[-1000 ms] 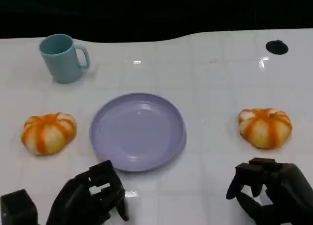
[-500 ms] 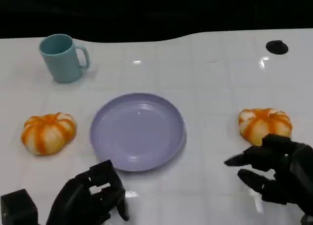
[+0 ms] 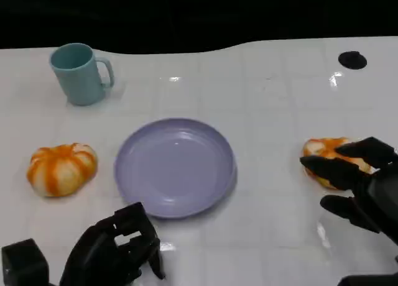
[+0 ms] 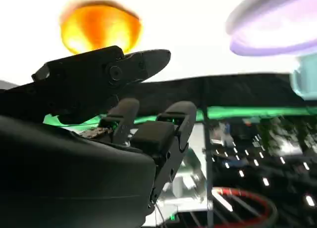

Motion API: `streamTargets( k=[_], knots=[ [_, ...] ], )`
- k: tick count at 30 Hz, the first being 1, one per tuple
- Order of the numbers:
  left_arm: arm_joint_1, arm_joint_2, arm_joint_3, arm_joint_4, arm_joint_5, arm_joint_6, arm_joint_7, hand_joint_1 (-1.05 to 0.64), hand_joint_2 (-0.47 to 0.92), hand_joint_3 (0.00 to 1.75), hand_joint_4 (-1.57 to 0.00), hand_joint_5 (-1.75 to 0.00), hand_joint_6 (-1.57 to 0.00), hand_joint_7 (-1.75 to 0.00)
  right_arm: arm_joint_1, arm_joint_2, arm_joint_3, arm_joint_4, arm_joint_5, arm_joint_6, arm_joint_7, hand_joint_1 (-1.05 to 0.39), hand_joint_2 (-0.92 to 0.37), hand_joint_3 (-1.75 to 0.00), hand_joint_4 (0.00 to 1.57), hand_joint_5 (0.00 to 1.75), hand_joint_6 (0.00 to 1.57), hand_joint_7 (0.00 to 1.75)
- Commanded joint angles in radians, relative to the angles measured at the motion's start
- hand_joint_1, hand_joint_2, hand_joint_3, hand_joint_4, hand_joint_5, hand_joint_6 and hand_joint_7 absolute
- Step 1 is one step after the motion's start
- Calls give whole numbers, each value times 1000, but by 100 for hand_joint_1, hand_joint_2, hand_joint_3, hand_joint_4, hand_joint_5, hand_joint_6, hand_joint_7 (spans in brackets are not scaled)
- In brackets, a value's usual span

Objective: Grasp the bread from the table and place it into the plate.

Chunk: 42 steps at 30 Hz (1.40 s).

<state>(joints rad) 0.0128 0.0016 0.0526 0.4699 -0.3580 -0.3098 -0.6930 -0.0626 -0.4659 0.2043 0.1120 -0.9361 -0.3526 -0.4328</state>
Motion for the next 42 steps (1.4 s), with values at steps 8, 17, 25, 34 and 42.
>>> streamTargets(
  k=[8, 17, 25, 34, 42],
  knots=[
    [6, 6, 6, -6, 8, 0, 8, -60, 83, 40, -77, -175, -70, -148, -68, -13, 49, -47, -102, 261, 242, -60, -88, 0, 0, 41, 25, 0],
    [8, 5, 6, -9, 10, -5, 9, -59, 82, 41, -77, -175, -70, -150, -159, -6, 116, 66, -117, 315, 264, -62, -86, 0, 0, 36, 24, 0],
    [9, 0, 7, -7, 10, -6, 3, -58, 81, 43, -77, -175, -69, -150, -259, 12, 175, 233, -103, 319, 214, -62, -85, 0, 0, 46, 28, 1],
    [17, 2, 6, -13, 14, -13, 2, -59, 80, 45, -77, -175, -70, -151, -379, 43, 242, 476, -100, 319, 124, -66, -86, -1, 3, 48, 28, 1],
    [20, 1, 5, -17, 19, -17, 8, -59, 80, 47, -77, -175, -69, -150, -476, 80, 297, 683, -72, 309, 74, -69, -82, 0, 9, 42, 29, 0]
  ],
)
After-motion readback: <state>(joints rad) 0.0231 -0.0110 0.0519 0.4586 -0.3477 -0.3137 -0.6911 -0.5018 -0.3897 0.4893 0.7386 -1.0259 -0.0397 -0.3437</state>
